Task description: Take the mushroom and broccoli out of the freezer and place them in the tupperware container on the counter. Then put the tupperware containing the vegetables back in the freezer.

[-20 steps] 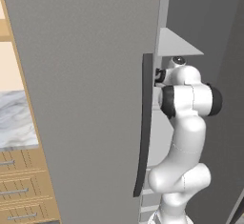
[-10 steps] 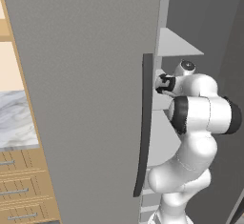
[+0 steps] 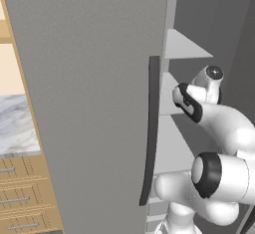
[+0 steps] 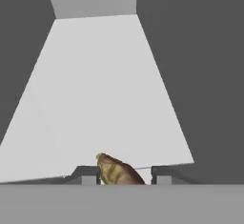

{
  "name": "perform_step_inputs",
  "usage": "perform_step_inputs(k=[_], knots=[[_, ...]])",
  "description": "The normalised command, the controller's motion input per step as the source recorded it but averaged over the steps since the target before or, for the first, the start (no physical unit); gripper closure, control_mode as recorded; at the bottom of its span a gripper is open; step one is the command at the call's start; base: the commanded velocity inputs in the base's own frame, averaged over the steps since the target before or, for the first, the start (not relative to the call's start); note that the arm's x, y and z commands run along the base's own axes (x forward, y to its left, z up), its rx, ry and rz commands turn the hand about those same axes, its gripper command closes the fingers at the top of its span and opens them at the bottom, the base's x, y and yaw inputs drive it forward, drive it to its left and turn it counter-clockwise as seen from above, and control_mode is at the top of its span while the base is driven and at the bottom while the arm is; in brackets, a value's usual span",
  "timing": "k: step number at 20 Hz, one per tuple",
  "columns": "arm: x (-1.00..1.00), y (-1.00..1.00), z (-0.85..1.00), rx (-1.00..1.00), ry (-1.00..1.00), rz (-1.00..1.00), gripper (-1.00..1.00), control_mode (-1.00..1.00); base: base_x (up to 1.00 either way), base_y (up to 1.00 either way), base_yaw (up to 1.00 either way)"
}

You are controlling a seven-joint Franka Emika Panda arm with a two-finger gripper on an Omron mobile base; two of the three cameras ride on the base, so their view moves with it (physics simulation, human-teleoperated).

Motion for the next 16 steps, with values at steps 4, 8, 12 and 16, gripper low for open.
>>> perform_step_inputs(k=[4,8,12,16], knots=[[-1.00,0.34,0.44,0.00,0.07,-0.01,1.00,-1.00,0.00,0.00,0.00],[-1.00,0.33,0.21,0.00,0.11,-0.01,1.00,-1.00,0.00,0.00,0.00],[-1.00,0.37,0.19,0.00,0.15,-0.02,1.00,-1.00,0.00,0.00,0.00],[-1.00,0.16,0.05,0.00,0.07,-0.01,1.00,-1.00,0.00,0.00,0.00]])
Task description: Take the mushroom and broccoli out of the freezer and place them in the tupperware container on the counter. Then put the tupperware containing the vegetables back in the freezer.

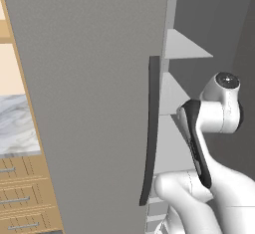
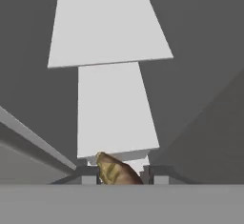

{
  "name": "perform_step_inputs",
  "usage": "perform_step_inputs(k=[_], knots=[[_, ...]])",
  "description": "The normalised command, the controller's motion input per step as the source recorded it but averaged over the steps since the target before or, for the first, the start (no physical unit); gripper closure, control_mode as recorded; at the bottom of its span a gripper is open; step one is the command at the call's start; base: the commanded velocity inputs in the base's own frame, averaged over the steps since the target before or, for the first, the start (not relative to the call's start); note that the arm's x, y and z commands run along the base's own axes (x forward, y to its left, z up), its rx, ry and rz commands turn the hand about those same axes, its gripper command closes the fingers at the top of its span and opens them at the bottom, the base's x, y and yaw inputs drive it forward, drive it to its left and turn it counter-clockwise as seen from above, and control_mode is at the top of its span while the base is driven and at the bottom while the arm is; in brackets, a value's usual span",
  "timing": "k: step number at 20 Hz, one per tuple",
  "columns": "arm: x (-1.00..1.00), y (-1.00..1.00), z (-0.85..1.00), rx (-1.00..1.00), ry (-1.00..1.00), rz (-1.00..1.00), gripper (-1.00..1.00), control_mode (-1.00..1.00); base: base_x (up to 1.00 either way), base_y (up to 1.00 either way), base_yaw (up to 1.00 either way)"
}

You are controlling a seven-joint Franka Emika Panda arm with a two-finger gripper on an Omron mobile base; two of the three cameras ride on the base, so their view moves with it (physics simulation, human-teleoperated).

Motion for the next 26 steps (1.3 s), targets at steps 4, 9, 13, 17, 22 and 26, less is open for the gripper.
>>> perform_step_inputs(k=[4,9,13,17,22,26], knots=[[-0.75,0.08,0.00,0.00,0.01,0.00,1.00,1.00,-0.25,0.05,0.00],[0.00,0.00,0.00,0.00,0.00,0.00,1.00,1.00,-0.95,0.77,-0.01],[0.00,0.00,0.00,0.00,0.00,0.00,1.00,1.00,-0.37,1.00,0.00],[0.00,0.00,0.00,0.00,0.00,0.00,1.00,1.00,-0.03,1.00,0.00],[0.00,0.00,0.00,0.00,0.00,0.00,1.00,1.00,0.00,1.00,0.00],[0.00,0.00,0.00,0.00,0.00,0.00,1.00,1.00,0.07,1.00,0.00]])
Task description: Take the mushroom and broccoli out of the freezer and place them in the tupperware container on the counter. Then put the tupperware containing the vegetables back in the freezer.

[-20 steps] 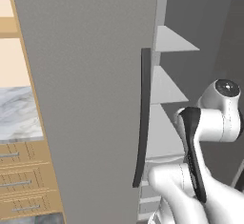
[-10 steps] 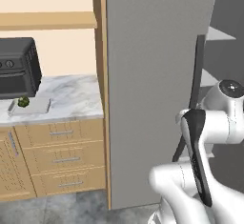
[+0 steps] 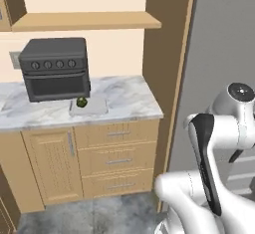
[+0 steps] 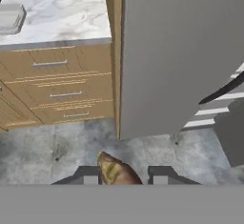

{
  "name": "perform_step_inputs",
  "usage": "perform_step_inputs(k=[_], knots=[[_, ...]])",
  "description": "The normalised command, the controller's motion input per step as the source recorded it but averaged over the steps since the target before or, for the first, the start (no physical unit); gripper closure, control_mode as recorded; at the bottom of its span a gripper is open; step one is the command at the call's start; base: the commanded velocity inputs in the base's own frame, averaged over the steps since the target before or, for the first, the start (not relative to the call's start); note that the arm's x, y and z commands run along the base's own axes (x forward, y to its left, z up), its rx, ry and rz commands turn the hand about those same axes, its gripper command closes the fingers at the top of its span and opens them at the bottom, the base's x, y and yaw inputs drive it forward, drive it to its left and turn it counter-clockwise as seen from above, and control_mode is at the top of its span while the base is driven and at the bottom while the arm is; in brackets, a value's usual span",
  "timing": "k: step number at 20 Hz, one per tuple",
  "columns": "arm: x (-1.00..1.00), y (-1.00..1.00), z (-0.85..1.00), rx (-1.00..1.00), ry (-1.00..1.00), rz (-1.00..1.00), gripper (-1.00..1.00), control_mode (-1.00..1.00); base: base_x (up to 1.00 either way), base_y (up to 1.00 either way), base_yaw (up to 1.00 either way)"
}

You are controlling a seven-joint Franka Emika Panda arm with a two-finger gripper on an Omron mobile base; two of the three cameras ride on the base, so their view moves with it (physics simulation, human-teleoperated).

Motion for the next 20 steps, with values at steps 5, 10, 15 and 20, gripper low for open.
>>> perform_step_inputs(k=[5,10,15,20], knots=[[0.00,0.00,0.00,0.00,0.00,0.00,1.00,1.00,0.50,1.00,0.00],[0.00,0.00,0.00,0.00,0.00,0.00,1.00,1.00,0.90,1.00,-0.01],[0.00,0.00,0.00,0.00,0.00,0.00,1.00,1.00,0.86,0.70,-0.01],[0.34,-0.15,-0.03,0.00,0.04,0.00,1.00,-1.00,0.54,-0.01,-0.02]])
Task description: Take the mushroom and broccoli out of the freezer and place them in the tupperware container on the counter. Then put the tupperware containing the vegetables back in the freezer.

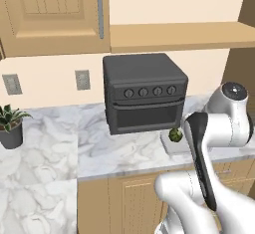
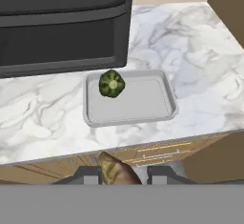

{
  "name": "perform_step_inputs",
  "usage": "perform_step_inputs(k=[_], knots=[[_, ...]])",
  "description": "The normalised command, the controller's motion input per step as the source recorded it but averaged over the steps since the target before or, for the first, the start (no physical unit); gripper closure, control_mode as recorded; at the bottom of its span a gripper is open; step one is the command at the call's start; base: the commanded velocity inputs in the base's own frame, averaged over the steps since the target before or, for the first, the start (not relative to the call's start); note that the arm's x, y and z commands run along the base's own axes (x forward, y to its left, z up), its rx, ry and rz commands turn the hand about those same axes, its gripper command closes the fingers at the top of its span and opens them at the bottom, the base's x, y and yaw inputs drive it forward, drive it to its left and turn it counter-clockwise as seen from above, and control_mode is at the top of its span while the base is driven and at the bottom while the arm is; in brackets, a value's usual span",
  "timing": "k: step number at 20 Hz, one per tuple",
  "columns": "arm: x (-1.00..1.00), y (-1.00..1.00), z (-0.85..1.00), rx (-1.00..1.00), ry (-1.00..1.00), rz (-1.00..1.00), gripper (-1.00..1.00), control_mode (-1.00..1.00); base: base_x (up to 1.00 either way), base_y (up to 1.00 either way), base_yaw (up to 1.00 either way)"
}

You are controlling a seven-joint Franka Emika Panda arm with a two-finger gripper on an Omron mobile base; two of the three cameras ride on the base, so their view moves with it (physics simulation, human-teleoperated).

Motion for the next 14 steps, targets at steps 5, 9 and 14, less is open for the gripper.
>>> perform_step_inputs(k=[5,9,14], knots=[[0.65,-0.41,-0.46,0.00,0.06,0.00,1.00,-1.00,0.00,0.00,0.00],[0.74,-0.34,-0.72,0.00,0.06,0.00,1.00,-1.00,0.00,0.00,0.00],[0.60,-0.20,-0.73,0.02,0.10,0.00,1.00,-1.00,0.00,0.00,0.00]])
